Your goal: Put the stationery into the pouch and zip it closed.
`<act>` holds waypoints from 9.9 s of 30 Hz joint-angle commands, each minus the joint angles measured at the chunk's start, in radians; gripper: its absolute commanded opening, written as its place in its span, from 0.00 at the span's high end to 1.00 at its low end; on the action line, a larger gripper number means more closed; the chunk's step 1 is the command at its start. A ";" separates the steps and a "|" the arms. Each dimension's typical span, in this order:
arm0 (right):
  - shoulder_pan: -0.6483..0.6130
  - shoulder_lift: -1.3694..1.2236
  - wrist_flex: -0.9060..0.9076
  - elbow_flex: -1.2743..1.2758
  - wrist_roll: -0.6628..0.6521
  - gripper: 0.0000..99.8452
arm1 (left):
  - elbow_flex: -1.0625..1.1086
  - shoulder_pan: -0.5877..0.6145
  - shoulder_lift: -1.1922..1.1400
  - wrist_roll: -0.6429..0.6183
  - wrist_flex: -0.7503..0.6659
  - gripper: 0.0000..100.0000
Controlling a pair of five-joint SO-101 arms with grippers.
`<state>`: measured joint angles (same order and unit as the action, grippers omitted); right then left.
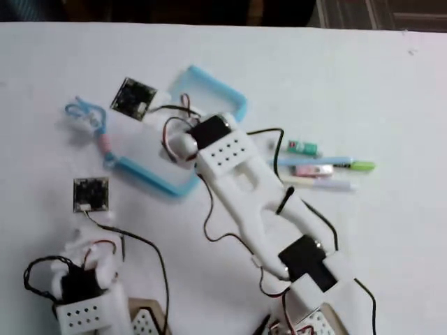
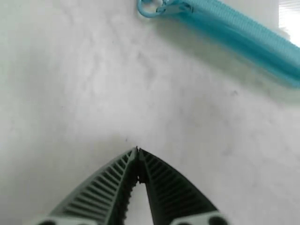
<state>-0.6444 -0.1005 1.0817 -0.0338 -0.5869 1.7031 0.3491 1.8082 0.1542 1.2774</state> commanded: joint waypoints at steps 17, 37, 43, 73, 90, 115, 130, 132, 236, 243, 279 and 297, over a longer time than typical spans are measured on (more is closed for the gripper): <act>0.012 0.143 0.314 -0.040 0.008 0.98 | -0.009 0.008 0.007 -0.002 0.005 0.97; 0.035 0.437 0.650 0.114 0.005 0.98 | -0.009 0.008 0.007 -0.002 0.005 0.97; 0.041 0.613 0.524 0.373 0.002 0.98 | -0.009 0.008 0.007 -0.002 0.005 0.97; 0.039 0.782 0.038 0.552 0.000 0.98 | -0.009 0.008 0.007 -0.002 0.005 0.97; 0.035 0.357 0.021 0.245 0.000 0.98 | -0.009 0.008 0.007 -0.002 0.005 0.97; 0.033 -0.070 0.280 -0.103 0.008 0.98 | -0.009 0.008 0.007 -0.002 0.005 0.97; 0.042 0.274 0.668 -0.094 0.008 0.98 | -0.009 0.008 0.007 -0.002 0.005 0.97; 0.067 0.314 0.685 -0.055 0.008 0.98 | -0.009 0.008 0.007 -0.002 0.005 0.97; -0.054 0.453 0.068 0.334 0.163 0.98 | -0.009 0.008 0.007 -0.002 0.005 0.97; -0.114 0.047 0.097 0.005 0.219 0.80 | -0.009 0.008 0.007 -0.002 0.005 0.97; 0.168 -0.309 0.007 -0.003 0.014 0.98 | -0.009 0.008 0.007 -0.002 0.005 0.98; 0.036 0.068 0.001 -0.011 0.215 0.98 | -0.071 0.143 0.010 0.288 -0.221 0.88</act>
<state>-0.5524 -0.0928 1.0940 -0.0199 -0.4058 1.6740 0.3951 1.8082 0.3690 1.1623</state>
